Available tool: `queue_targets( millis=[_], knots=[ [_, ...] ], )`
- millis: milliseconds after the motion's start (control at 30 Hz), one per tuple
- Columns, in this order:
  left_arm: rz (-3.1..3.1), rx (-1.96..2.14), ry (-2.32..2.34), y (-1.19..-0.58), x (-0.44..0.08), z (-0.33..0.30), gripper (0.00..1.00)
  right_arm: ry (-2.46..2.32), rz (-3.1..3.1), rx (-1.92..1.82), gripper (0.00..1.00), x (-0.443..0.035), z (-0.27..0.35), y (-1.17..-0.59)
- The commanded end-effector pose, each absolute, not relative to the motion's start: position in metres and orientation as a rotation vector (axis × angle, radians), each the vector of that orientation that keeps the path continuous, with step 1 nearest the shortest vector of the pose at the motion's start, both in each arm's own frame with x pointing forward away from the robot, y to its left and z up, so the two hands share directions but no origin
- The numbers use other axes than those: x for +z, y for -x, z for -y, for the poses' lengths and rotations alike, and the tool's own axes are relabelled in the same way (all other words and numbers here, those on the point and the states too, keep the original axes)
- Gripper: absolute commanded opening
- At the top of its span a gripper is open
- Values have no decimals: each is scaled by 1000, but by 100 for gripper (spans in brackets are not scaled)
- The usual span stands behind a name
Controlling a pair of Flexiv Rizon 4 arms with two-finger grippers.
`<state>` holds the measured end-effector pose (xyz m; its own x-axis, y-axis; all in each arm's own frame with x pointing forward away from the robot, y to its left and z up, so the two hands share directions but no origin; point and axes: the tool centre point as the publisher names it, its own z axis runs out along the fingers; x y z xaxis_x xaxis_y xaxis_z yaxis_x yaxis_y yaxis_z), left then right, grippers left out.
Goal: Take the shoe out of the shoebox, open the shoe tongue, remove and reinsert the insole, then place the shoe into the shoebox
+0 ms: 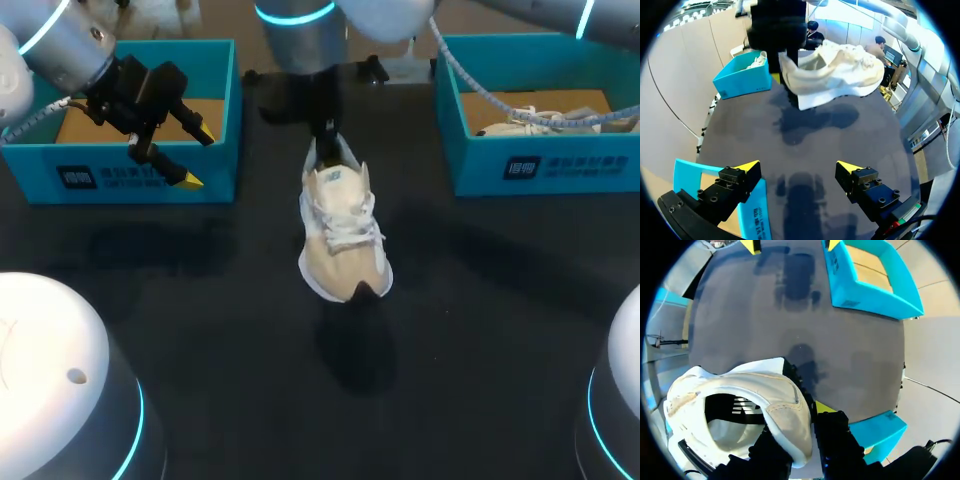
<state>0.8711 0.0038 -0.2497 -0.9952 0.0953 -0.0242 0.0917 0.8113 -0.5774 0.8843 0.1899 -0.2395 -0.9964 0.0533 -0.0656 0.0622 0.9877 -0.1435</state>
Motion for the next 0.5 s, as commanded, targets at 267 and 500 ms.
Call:
queue_targets(
  millis=[267, 500],
  knots=[
    [2984, 947, 155, -872, -250, -4, 100, -77, -3020, -248, 0, -162, -171, -872],
    [2984, 947, 155, -872, -250, -4, 100, -61, -2995, -263, 0, -131, -158, -873]
  ],
)
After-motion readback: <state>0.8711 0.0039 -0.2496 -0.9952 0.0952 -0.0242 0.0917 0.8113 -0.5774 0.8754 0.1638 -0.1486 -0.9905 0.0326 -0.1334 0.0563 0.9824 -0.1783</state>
